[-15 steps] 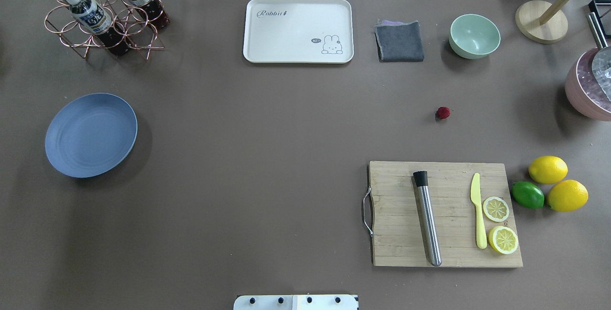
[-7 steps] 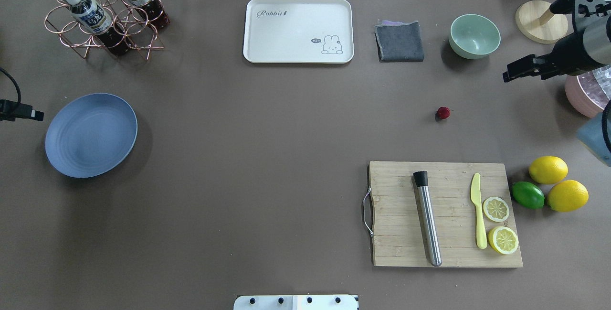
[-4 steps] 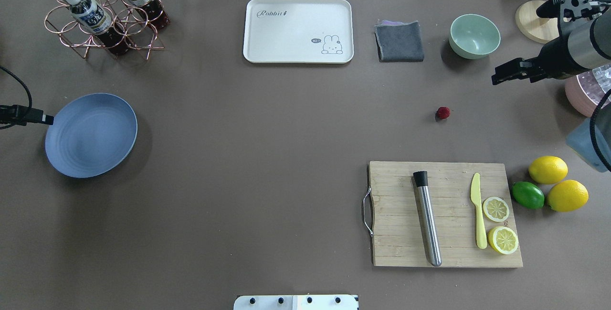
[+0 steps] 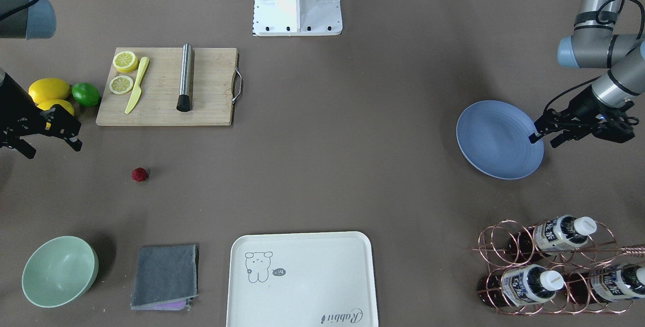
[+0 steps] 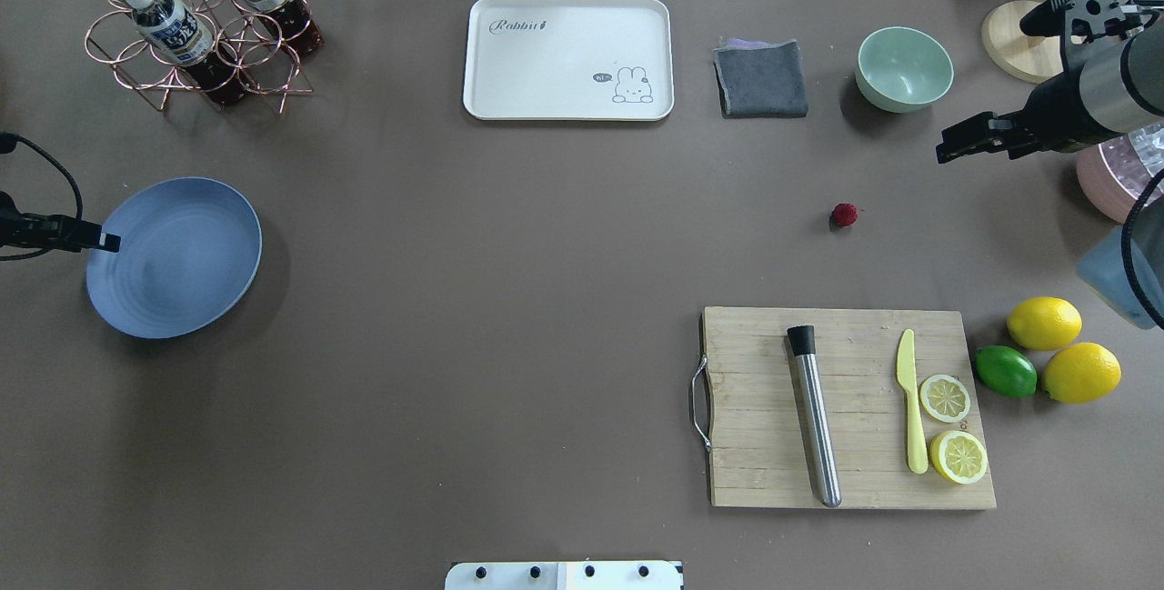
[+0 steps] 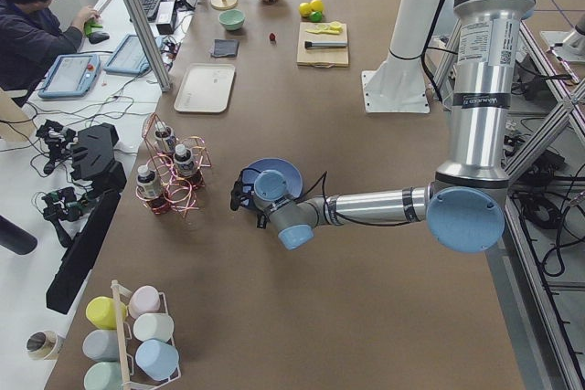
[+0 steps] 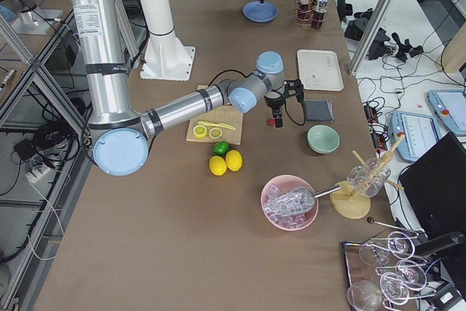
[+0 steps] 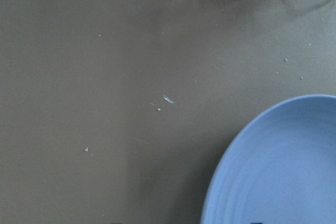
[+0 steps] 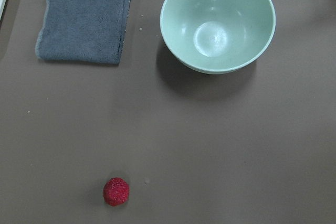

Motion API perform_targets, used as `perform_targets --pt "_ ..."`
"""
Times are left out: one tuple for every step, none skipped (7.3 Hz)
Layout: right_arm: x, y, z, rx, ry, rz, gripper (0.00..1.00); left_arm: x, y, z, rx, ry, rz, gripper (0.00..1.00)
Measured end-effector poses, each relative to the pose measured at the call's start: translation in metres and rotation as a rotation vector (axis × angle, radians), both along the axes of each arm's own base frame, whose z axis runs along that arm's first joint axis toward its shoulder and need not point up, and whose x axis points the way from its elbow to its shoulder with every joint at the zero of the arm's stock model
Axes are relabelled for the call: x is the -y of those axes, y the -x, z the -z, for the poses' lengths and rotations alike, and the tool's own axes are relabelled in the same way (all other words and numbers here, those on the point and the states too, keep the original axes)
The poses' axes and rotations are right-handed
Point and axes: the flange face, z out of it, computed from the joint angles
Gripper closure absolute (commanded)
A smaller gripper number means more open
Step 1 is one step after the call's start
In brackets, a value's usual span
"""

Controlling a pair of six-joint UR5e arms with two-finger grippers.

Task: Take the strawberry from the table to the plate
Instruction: 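Move the left gripper toward the blue plate while the right gripper rises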

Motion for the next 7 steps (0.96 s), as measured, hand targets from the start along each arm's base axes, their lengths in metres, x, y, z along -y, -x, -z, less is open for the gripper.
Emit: perform_targets --pt "0.000 0.000 -0.001 -0.001 0.001 0.000 0.04 0.000 -0.004 -0.002 0.000 -0.001 -0.006 0.77" --pt "0.000 0.000 -0.002 -0.002 0.003 0.000 0.03 0.000 -0.006 -0.003 -0.001 -0.003 -0.009 1.00" --pt "0.000 0.000 -0.002 -0.003 0.005 0.000 0.03 0.002 -0.007 -0.002 -0.003 -0.006 -0.011 1.00" --pt "0.000 0.000 -0.002 -0.003 0.005 0.000 0.03 0.002 -0.008 0.000 -0.007 -0.011 -0.011 1.00" --pt "0.000 0.000 -0.002 -0.003 0.005 0.001 0.03 0.004 -0.008 0.007 -0.016 -0.014 -0.006 1.00" --pt "0.000 0.000 -0.002 -0.002 0.006 0.001 0.02 0.007 -0.011 0.024 -0.044 0.003 0.016 1.00" --pt "0.000 0.000 -0.002 -0.001 0.007 0.002 0.02 0.014 -0.015 0.050 -0.089 0.040 0.052 1.00"
